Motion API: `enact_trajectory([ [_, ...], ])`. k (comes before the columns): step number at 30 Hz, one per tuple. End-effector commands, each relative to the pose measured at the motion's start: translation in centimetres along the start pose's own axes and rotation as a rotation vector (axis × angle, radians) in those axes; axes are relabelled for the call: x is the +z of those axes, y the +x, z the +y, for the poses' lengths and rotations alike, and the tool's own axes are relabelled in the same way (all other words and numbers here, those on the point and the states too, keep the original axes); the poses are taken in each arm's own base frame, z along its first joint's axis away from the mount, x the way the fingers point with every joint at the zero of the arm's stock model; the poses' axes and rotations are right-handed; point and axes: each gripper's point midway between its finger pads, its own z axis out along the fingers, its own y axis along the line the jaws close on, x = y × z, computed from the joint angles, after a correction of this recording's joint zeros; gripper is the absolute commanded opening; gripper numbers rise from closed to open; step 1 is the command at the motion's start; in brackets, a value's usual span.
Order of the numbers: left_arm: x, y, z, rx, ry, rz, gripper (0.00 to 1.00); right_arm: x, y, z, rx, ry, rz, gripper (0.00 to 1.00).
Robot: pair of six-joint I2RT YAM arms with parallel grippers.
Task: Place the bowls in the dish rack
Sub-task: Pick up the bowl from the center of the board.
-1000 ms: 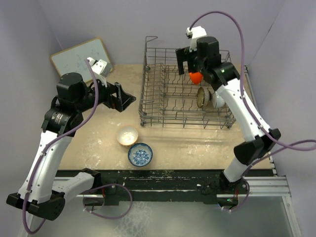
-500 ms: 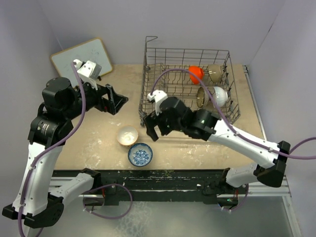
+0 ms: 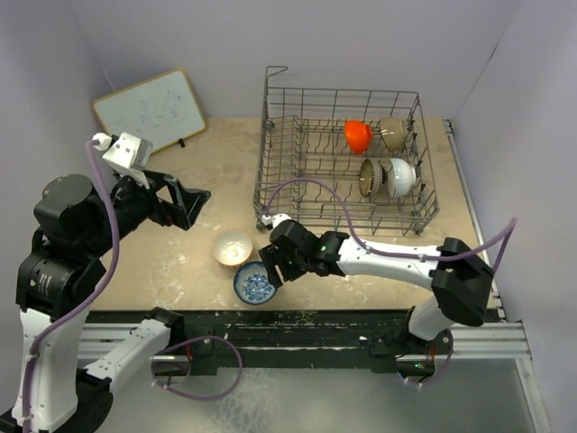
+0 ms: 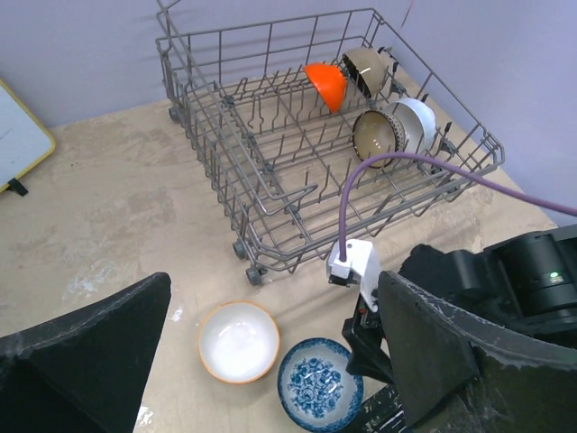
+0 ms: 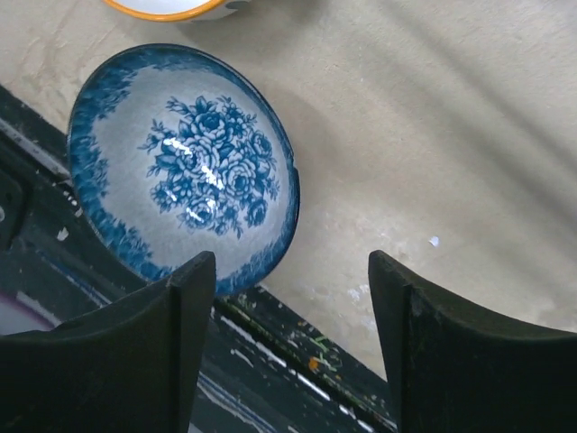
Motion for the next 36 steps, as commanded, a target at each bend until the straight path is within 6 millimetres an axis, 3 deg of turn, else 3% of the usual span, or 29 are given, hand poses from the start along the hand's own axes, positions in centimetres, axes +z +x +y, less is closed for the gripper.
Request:
enact_trajectory([
  [1, -0.6, -0.9, 0.1, 0.033, -0.015, -0.026, 0.99, 1.5, -2.3, 2.4, 0.088, -0.090, -0.097, 0.67],
  [6, -0.5, -0.7, 0.2, 0.038, -0.017, -0.022, 0.99, 3.4, -1.6, 1.7, 0.123, -0.043, -0.078, 0.49],
  [9, -0.4, -0.4, 0.3, 0.038, -0.016, -0.015, 0.99, 4.3, -1.0, 1.3, 0.121, -0.016, -0.068, 0.47],
  [13, -0.3, 0.1, 0.4, 0.037, -0.018, -0.006, 0.99, 5.4, 0.4, 0.9, 0.118, 0.031, -0.041, 0.35],
  [19, -0.1, 0.4, 0.5, 0.035, -0.022, 0.002, 0.99, 4.6, 1.1, -0.8, 0.073, 0.261, -0.039, 0.06],
  [20, -0.1, 0.3, 0.5, 0.036, -0.022, 0.000, 0.99, 4.1, 1.0, -1.2, 0.070, 0.307, -0.044, 0.00],
  [25, 0.0, 0.2, 0.4, 0.040, -0.015, -0.003, 0.99, 0.9, 0.0, -2.3, 0.040, 0.421, -0.061, 0.00],
  [36, -0.6, -0.8, -0.4, 0.050, 0.023, -0.029, 0.99, -13.6, -9.7, 1.2, 0.011, 0.288, -0.314, 0.00],
])
